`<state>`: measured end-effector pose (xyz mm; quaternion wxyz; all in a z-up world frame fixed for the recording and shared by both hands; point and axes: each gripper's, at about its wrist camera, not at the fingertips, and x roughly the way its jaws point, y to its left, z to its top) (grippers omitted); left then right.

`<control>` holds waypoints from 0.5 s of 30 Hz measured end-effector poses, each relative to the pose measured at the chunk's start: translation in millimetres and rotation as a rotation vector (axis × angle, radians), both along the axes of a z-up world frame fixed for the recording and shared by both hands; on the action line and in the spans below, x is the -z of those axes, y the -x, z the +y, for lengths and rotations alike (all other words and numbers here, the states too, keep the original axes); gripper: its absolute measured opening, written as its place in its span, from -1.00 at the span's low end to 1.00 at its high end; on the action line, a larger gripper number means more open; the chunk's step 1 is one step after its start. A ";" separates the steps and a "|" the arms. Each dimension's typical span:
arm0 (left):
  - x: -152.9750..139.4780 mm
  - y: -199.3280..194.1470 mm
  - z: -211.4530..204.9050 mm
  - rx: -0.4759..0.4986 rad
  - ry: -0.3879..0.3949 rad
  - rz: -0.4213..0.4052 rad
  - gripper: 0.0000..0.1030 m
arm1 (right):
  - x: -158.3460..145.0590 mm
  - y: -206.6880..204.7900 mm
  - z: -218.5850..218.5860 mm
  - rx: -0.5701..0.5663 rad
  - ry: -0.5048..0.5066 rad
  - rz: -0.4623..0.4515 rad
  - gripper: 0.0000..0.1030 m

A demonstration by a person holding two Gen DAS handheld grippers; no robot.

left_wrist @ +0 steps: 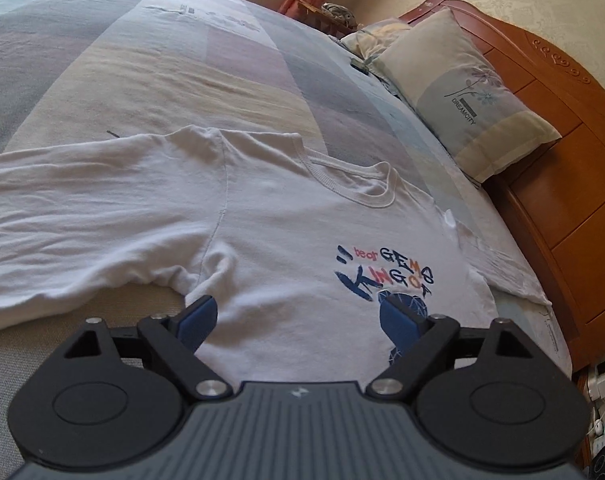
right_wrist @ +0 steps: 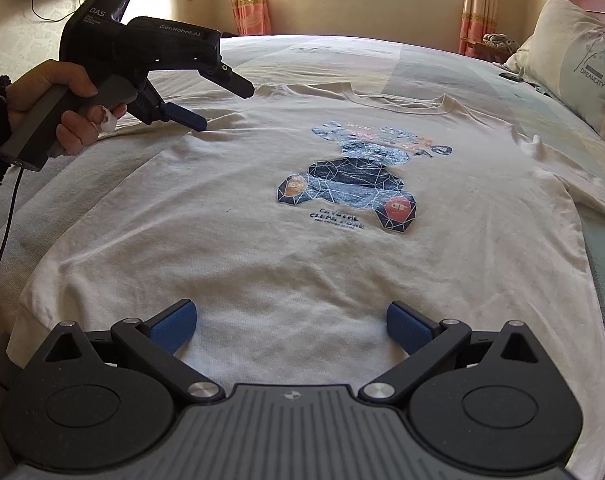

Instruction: Fold clothes

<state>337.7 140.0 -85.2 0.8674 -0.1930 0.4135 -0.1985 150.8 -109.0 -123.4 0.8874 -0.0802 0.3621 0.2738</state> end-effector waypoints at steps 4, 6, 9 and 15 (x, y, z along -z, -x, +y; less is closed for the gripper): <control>9.2 12.5 -17.0 0.011 -0.025 0.028 0.80 | -1.8 0.2 -0.4 0.002 0.004 0.010 1.00; 13.8 18.8 -25.5 0.016 -0.038 0.042 0.80 | -7.4 0.2 -3.4 0.007 0.003 0.045 1.00; 25.1 30.5 -24.7 -0.037 -0.036 0.056 0.80 | -23.1 4.2 -20.4 0.008 -0.081 0.110 1.00; -7.9 64.0 -51.6 -0.021 -0.185 -0.079 0.80 | -35.4 17.1 -65.3 0.111 -0.088 0.081 1.00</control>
